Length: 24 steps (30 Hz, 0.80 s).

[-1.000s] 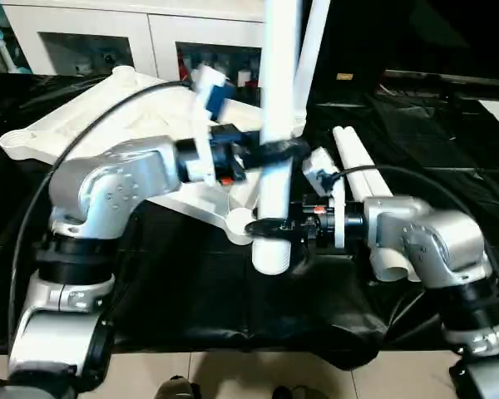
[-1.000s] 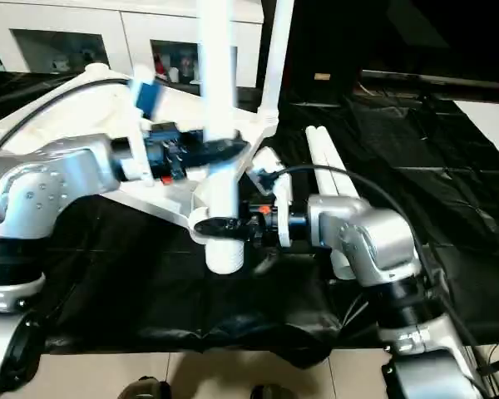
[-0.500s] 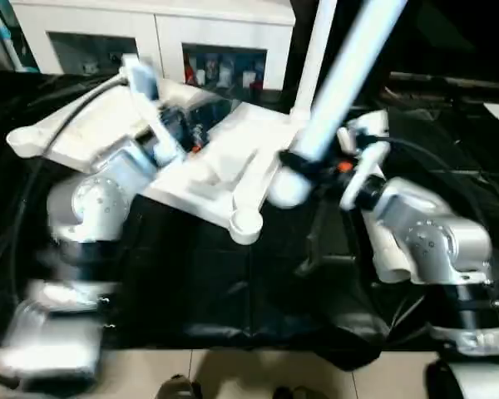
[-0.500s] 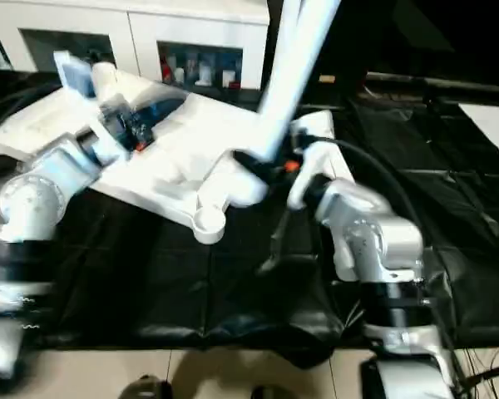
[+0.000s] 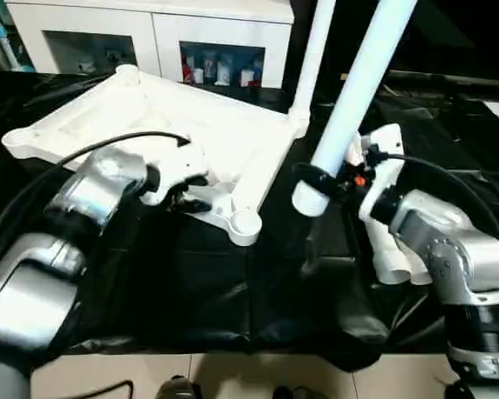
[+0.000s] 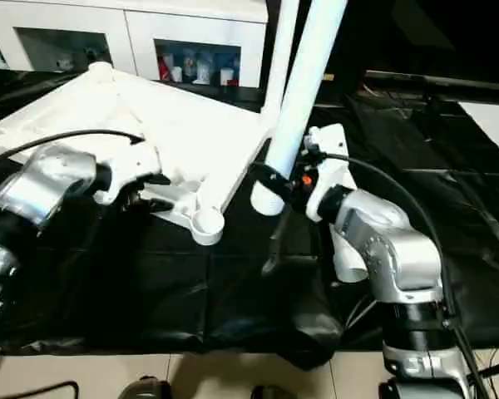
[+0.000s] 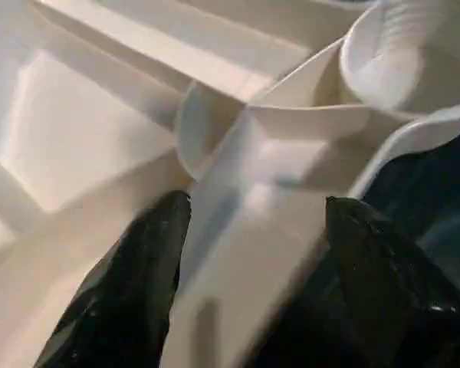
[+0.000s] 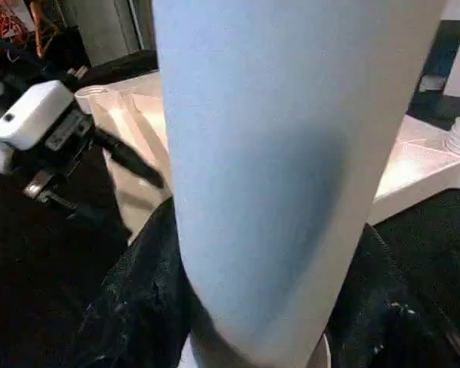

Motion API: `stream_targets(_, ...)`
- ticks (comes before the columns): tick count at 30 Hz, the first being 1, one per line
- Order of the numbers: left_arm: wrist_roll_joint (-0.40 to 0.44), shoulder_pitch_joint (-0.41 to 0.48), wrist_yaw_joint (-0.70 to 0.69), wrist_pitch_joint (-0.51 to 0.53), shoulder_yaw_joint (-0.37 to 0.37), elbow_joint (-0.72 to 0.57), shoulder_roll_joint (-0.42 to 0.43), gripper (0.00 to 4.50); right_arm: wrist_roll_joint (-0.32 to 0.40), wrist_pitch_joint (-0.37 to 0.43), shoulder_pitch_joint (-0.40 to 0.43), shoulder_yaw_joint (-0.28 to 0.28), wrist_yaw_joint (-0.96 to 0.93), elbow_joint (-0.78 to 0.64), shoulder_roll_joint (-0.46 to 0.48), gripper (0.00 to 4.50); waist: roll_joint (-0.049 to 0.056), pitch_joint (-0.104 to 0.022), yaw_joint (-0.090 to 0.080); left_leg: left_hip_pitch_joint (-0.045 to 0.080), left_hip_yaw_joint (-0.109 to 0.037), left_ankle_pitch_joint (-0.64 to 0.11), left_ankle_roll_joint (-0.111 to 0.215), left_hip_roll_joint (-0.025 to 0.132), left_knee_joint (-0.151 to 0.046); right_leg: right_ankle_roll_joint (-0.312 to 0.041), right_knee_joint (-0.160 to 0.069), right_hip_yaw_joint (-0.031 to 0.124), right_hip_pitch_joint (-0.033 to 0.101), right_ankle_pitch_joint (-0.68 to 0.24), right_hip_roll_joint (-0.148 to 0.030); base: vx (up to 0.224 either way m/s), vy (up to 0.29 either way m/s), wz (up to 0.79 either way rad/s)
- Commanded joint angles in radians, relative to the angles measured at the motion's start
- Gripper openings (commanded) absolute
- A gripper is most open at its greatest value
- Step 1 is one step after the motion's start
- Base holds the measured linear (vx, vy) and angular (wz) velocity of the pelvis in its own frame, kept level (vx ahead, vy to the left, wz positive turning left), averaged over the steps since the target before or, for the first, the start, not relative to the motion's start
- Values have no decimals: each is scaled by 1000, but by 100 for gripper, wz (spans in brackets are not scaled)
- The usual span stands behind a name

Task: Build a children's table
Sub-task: Pick table leg

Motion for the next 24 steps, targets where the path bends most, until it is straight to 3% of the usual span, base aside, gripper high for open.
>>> stream_targets(1, 53, -3, 9, -26, -36, 58, -16, 338, -6, 7, 4, -6, -4, -41, -10, 188, 14, -74, -9, 35, -8, -297, -30, 23, -74, -132, -86, 36, 52, -394, -67, 0, 0, 0)
stream_targets(2, 66, -10, -6, -42, -37, 85, -24, 338, -7, 11, 7, -5, -4, -47, -11, 188, 14, -73, -11, 36, -8, -306, -30, 22, -74, -128, -90, 35, 51, -414, -66, 0, 0, 0)
stream_targets(4, 82, -16, -17, -51, -39, 117, -38, 342, -9, 15, 11, -2, -4, -54, -15, 188, 11, -65, -18, 45, -12, -364, -30, 17, -75, -94, -108, 28, 49, -549, -67, 0, 0, 0)
stream_targets(8, 86, -32, -21, -69, -23, 168, -61, 342, -5, 17, 18, -3, -10, -65, -22, 188, 14, -68, -26, 52, -18, -378, -25, 19, -75, -86, -118, 23, 48, -591, -71, 0, 0, 0)
stream_targets(10, 70, -49, -33, -67, -3, 186, -63, 342, -3, 17, 20, -7, -14, -71, -27, 188, 14, -71, -29, 48, -19, -360, -20, 23, -81, -114, -111, 23, 55, -523, -69, 0, 0, 0)
stream_targets(11, 56, -66, -23, -71, 15, 199, -61, 342, -1, 17, 21, -11, -17, -73, -29, 188, 21, -72, -30, 48, -19, -362, -22, 23, -82, -128, -108, 24, 55, -486, -67, 0, 0, 0)
stream_targets(14, 26, -91, -18, -73, 48, 209, -54, 342, -1, 16, 24, -16, -19, -75, -32, 188, 19, -76, -30, 50, -17, -358, -22, 24, -81, -162, -99, 27, 57, -412, -67, 0, 0, 0)
stream_targets(17, -1, -110, -52, -69, 83, 221, -49, 342, -2, 16, 28, -15, -18, -78, -35, 188, 17, -79, -27, 45, -12, -306, -11, 24, -78, -197, -89, 31, 64, -328, -70, 0, 0, 0)
stream_targets(19, -7, -129, -139, -39, 104, 240, -40, 342, -1, 17, 29, -10, -12, -79, -36, 188, 17, -79, -24, 42, -9, -280, -5, 23, -77, -206, -87, 32, 67, -308, -71, 0, 0, 0)
stream_targets(20, -6, -130, -144, -37, 105, 242, -40, 342, -1, 17, 29, -10, -11, -78, -36, 188, 13, -80, -25, 41, -9, -273, -4, 23, -77, -205, -87, 32, 69, -304, -71, 0, 0, 0)
stream_targets(24, 6, -133, -191, -28, 103, 253, -42, 342, -3, 15, 25, -3, -7, -72, -35, 188, 14, -81, -23, 41, -8, -258, -2, 26, -78, -218, -81, 33, 71, -272, -71, 0, 0, 0)
